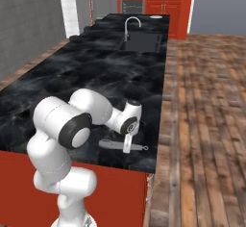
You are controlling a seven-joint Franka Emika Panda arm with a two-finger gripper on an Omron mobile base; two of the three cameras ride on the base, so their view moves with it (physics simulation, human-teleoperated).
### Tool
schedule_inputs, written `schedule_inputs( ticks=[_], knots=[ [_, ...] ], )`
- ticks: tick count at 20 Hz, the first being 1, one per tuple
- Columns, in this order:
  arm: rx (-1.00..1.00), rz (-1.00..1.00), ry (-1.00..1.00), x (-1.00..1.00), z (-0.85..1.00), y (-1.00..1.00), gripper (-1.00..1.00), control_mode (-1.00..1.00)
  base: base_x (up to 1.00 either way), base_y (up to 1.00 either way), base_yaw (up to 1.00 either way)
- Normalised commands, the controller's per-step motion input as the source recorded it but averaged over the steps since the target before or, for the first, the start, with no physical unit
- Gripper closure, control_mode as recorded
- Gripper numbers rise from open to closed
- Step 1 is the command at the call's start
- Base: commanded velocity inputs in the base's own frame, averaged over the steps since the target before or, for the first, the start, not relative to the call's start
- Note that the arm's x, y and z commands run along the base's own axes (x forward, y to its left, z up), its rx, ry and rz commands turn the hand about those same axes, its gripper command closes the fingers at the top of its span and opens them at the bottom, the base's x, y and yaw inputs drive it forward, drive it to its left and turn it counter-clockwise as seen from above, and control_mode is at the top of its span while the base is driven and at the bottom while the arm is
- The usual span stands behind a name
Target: Pick up the tongs from the counter and place them near the plate next to the oven.
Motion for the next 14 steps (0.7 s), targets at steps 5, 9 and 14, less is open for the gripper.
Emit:
schedule_inputs(
  ticks=[5,9,14],
  knots=[
    [0.00,0.00,0.00,0.00,-0.47,0.00,1.00,-1.00,0.00,0.00,0.00],
    [0.00,0.00,0.00,0.00,-0.38,0.00,1.00,-1.00,0.00,0.00,0.00],
    [0.00,-0.01,0.00,-0.10,-0.11,0.02,1.00,-1.00,0.00,0.00,0.00]
  ],
)
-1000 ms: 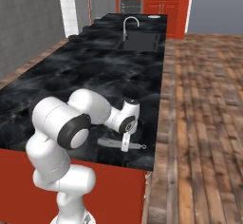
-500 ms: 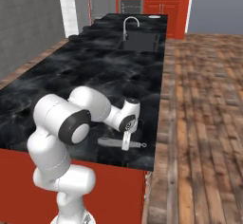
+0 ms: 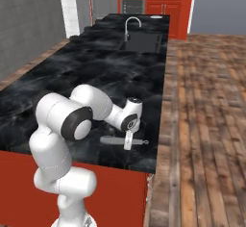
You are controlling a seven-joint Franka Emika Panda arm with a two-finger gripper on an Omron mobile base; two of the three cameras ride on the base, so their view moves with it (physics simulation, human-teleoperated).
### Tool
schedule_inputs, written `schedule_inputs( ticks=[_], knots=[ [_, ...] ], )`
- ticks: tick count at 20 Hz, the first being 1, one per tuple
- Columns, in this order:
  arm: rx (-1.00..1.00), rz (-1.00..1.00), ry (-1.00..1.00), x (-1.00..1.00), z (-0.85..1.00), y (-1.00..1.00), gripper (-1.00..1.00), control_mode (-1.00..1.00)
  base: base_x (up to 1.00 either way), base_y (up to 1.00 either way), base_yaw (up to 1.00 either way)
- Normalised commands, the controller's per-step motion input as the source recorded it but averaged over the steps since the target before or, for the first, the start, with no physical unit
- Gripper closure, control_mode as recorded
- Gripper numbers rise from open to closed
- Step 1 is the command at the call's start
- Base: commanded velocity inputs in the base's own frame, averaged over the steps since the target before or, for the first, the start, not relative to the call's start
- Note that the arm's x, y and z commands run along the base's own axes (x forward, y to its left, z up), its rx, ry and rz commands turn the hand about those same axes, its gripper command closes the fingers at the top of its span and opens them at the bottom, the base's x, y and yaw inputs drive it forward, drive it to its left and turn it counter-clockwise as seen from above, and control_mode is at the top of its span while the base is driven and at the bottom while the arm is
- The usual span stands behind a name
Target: Pick up the tongs from the counter and place them near the plate next to the oven.
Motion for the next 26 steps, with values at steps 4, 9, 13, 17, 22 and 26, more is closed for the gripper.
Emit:
schedule_inputs(
  ticks=[4,9,13,17,22,26],
  knots=[
    [0.00,-0.11,-0.04,-0.31,0.08,0.00,1.00,-1.00,0.00,0.00,0.00],
    [0.00,-0.15,-0.08,-0.48,0.66,-0.08,1.00,-1.00,0.00,0.00,0.00],
    [0.00,-0.19,-0.01,-0.34,0.98,-0.06,1.00,-1.00,0.00,0.00,0.00],
    [0.00,-0.17,0.00,-0.14,0.99,-0.01,1.00,-1.00,0.00,0.00,0.00],
    [0.00,-0.13,0.00,-0.07,0.93,0.00,1.00,-1.00,0.00,0.00,0.00],
    [0.00,-0.03,0.00,-0.05,0.84,0.00,1.00,-1.00,0.00,0.00,0.00]
  ],
)
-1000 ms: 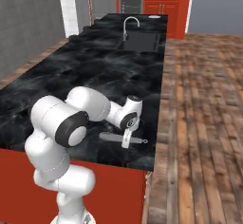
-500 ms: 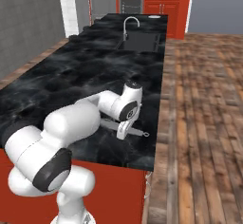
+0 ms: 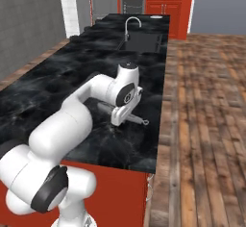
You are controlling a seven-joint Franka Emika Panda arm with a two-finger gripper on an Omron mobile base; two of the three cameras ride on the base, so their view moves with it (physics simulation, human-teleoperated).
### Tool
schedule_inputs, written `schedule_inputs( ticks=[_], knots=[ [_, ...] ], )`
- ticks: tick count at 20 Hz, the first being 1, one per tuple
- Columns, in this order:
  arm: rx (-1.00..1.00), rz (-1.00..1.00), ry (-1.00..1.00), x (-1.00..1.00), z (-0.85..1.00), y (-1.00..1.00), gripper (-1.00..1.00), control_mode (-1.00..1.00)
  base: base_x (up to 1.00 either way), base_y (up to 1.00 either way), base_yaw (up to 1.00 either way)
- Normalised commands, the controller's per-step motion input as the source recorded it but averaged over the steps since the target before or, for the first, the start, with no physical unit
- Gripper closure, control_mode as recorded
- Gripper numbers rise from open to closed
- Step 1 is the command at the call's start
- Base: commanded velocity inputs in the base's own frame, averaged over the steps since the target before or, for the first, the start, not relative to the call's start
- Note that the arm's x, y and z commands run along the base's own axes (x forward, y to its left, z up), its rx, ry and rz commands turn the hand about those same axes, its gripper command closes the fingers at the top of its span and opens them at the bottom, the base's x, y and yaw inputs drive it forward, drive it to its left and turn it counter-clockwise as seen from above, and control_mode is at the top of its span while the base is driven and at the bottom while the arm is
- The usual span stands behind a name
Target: Pick up the tongs from the counter and place them near the plate next to the oven.
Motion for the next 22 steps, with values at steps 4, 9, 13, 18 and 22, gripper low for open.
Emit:
schedule_inputs(
  ticks=[4,9,13,18,22],
  knots=[
    [0.00,0.00,0.00,-0.07,0.68,0.00,1.00,-1.00,0.00,0.00,0.00],
    [0.00,0.00,-0.02,-0.21,0.29,0.00,1.00,-1.00,0.00,0.00,0.00],
    [0.00,0.00,-0.12,-0.46,-0.02,0.00,1.00,1.00,-0.16,0.00,0.00],
    [0.00,0.00,0.00,0.00,0.00,0.00,1.00,1.00,-0.48,-0.38,0.01],
    [0.00,0.00,0.00,0.00,0.00,0.00,1.00,1.00,-0.13,-0.90,0.10]
  ],
)
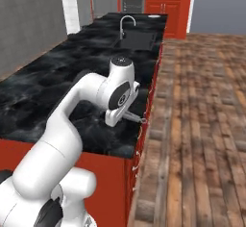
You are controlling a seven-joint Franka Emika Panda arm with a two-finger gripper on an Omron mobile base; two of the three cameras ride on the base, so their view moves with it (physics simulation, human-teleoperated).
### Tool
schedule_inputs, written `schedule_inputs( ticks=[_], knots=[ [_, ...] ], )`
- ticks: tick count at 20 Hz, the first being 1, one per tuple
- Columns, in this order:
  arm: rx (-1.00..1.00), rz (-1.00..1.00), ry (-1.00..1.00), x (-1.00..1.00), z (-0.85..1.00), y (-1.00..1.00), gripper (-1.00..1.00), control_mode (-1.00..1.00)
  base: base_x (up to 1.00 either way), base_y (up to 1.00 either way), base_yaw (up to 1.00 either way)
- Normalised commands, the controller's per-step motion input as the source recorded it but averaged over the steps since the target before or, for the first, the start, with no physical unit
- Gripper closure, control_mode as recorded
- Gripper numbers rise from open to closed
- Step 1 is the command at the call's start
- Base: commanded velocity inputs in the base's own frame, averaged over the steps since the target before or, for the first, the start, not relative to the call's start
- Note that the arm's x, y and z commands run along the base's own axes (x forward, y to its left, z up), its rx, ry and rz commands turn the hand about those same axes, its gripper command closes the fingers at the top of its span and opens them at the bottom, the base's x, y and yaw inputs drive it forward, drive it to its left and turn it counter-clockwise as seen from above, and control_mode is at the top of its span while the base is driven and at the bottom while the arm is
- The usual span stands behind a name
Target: Pick up the tongs from the counter and place them near the plate next to the oven.
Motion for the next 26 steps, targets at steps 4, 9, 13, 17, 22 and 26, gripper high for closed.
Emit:
schedule_inputs(
  ticks=[4,9,13,17,22,26],
  knots=[
    [0.00,0.00,0.00,0.00,0.00,0.00,1.00,1.00,0.03,-1.00,0.17],
    [0.00,0.00,0.00,0.00,0.00,0.00,1.00,1.00,0.14,-1.00,0.20],
    [0.00,0.00,0.00,0.00,0.00,0.00,1.00,1.00,0.35,-1.00,0.24],
    [0.00,0.00,0.00,0.00,0.00,0.00,1.00,1.00,0.66,-0.84,0.30],
    [0.00,0.00,0.00,0.00,0.00,0.00,1.00,1.00,0.79,-0.74,0.34],
    [0.00,0.00,0.00,0.00,0.00,0.00,1.00,1.00,0.81,-0.77,0.34]
  ],
)
